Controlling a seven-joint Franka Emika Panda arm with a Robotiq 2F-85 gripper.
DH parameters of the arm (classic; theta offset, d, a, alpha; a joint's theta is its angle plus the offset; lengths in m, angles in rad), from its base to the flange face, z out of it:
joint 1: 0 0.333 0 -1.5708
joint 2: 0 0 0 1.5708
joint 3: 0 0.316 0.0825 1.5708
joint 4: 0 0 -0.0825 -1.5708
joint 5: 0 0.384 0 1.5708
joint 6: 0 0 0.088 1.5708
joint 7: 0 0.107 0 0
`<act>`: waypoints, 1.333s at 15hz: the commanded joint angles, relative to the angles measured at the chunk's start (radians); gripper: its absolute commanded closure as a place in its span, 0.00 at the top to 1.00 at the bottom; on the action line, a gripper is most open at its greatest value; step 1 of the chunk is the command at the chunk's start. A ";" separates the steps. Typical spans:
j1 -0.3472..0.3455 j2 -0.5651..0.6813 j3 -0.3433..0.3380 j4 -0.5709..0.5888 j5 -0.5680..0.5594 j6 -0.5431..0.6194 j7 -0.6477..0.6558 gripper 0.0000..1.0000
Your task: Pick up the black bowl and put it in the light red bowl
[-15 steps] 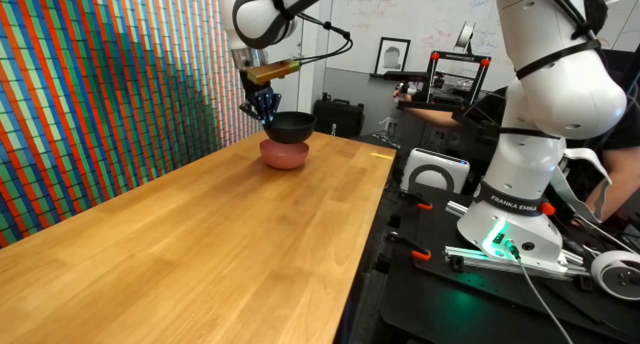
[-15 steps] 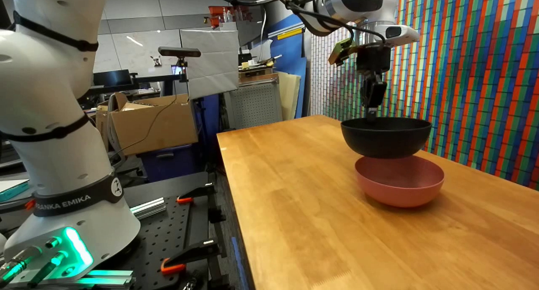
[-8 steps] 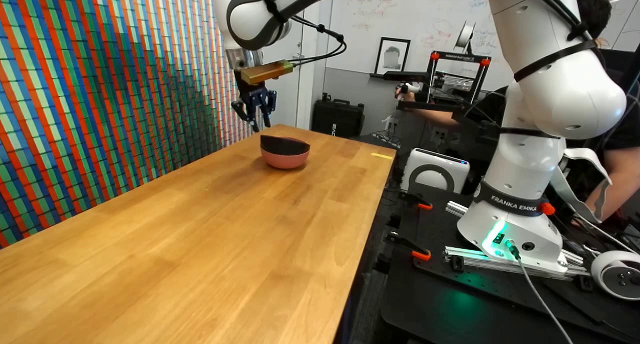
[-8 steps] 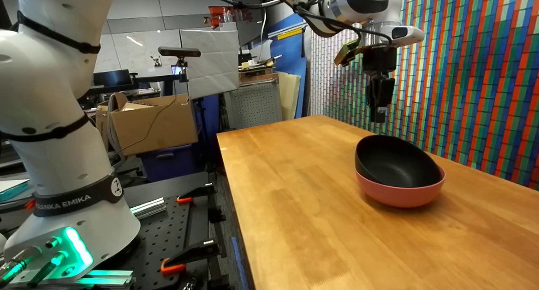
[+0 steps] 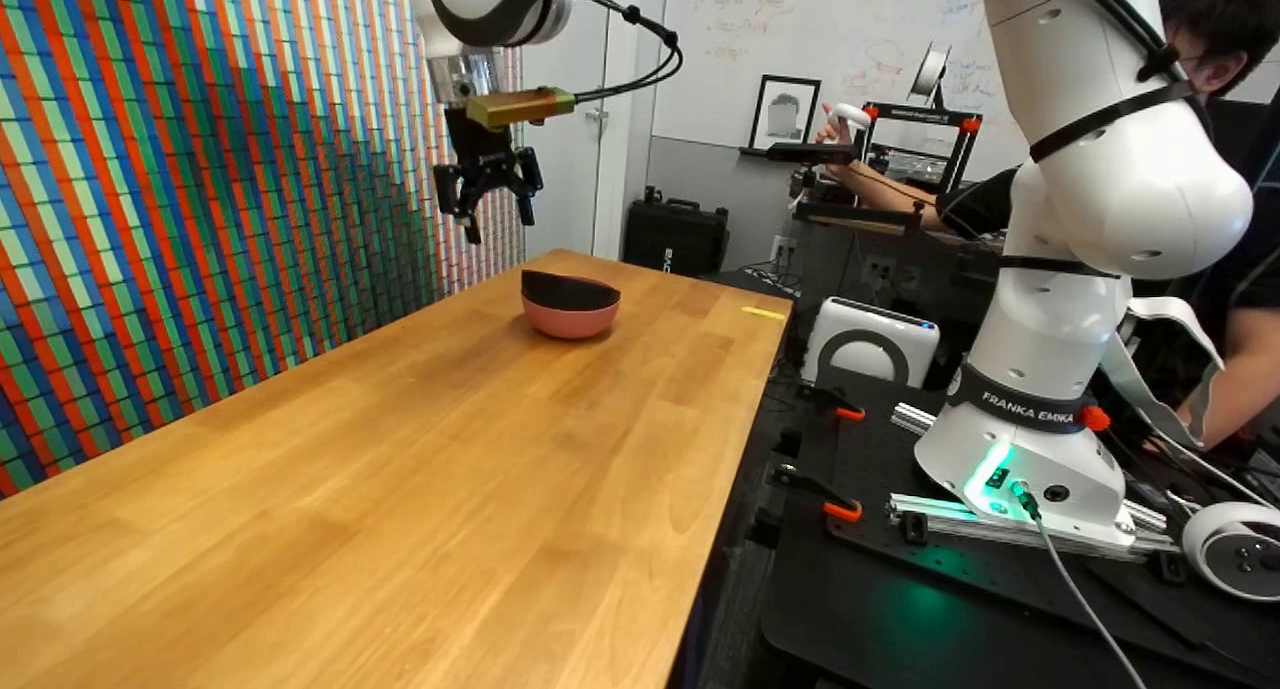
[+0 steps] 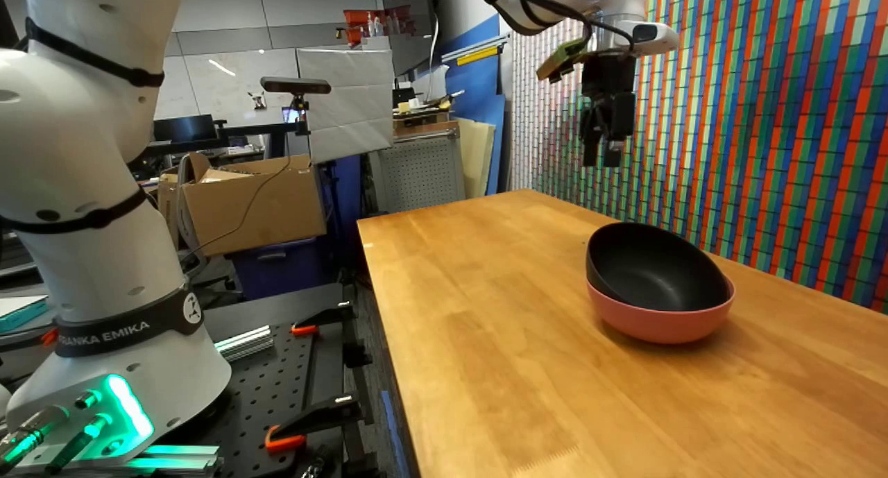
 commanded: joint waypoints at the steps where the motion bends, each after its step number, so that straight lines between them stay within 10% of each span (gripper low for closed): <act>1: -0.011 -0.046 0.051 0.087 0.077 -0.162 -0.123 1.00; 9: -0.028 -0.152 0.064 0.200 0.078 -0.439 -0.322 1.00; 20: -0.030 -0.191 0.048 0.179 0.026 -0.380 -0.299 1.00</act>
